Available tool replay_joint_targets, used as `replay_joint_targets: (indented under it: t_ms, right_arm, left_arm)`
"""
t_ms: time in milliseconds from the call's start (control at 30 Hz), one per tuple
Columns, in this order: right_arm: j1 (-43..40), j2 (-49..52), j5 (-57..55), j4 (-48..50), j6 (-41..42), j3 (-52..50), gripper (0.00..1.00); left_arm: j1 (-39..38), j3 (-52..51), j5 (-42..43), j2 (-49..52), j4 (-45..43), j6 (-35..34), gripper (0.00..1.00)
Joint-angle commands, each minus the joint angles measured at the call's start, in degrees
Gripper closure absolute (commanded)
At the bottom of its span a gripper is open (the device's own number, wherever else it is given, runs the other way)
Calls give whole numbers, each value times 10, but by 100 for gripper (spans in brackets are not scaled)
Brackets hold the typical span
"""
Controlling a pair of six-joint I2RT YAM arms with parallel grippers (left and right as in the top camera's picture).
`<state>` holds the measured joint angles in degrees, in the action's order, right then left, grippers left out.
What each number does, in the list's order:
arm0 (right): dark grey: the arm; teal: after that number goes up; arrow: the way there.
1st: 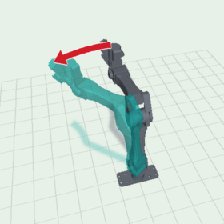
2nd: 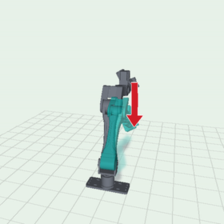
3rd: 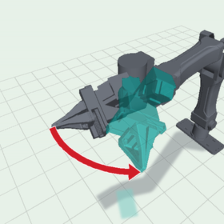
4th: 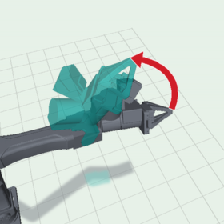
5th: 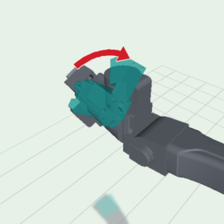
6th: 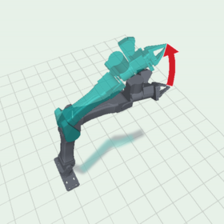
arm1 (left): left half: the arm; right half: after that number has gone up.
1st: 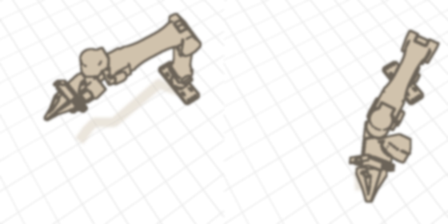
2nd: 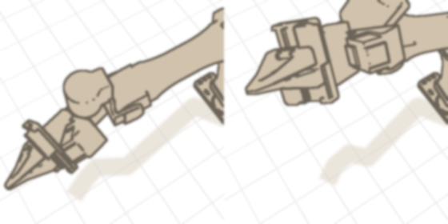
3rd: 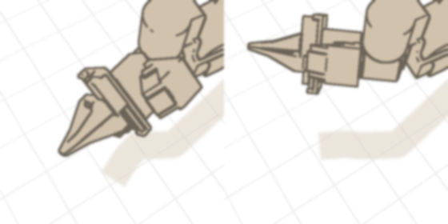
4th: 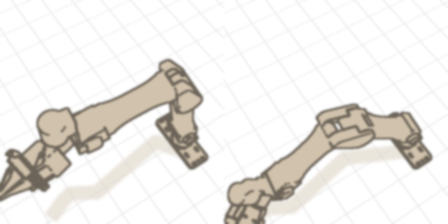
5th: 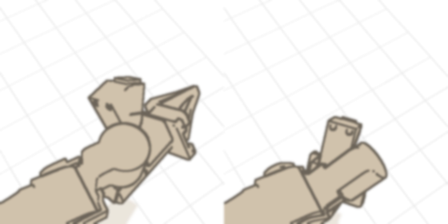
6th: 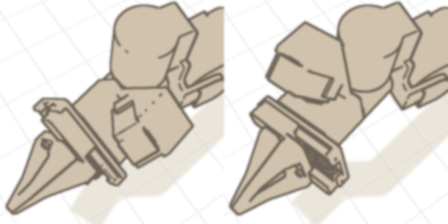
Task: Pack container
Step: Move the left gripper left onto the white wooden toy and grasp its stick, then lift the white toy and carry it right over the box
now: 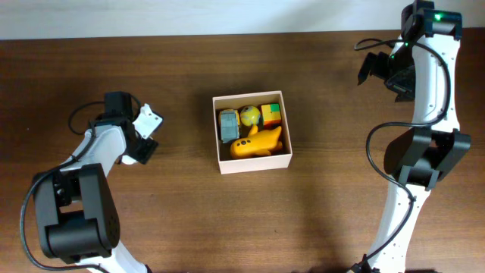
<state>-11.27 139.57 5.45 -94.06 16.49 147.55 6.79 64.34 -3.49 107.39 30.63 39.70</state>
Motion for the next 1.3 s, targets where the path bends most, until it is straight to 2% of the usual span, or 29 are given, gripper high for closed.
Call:
replay_joint_targets:
  t_ms: [0, 133, 167, 333, 400, 500, 800, 933, 1067, 1200, 1267]
  right_arm:
    - [-4, 0, 3, 0, 5, 9, 1]
    - [-4, 0, 3, 0, 5, 9, 1]
    - [-4, 0, 3, 0, 5, 9, 1]
    - [-4, 0, 3, 0, 5, 9, 1]
    - [-4, 0, 3, 0, 5, 9, 1]
    - [-4, 0, 3, 0, 5, 9, 1]
    - [-4, 0, 3, 0, 5, 9, 1]
    - [-4, 0, 3, 0, 5, 9, 1]
    - [-4, 0, 3, 0, 5, 9, 1]
    - [-4, 0, 3, 0, 5, 9, 1]
    - [-4, 0, 3, 0, 5, 9, 1]
  left_arm:
    - [2, -8, 9, 11, 11, 2, 61]
    - [2, -8, 23, 11, 15, 2, 75]
    - [2, -8, 23, 11, 16, 2, 80]
    - [2, -8, 23, 11, 20, -6, 87]
    - [2, -8, 23, 11, 20, -17, 95]
    - [2, -8, 23, 11, 20, -47, 98]
    - [2, -1, 22, 11, 19, -125, 98]
    - [2, 21, 23, 11, 24, -189, 98]
    - [2, 68, 24, 11, 58, -284, 98]
    - [2, 134, 96, 11, 115, -298, 98]
    - [2, 188, 191, 11, 155, -298, 98]
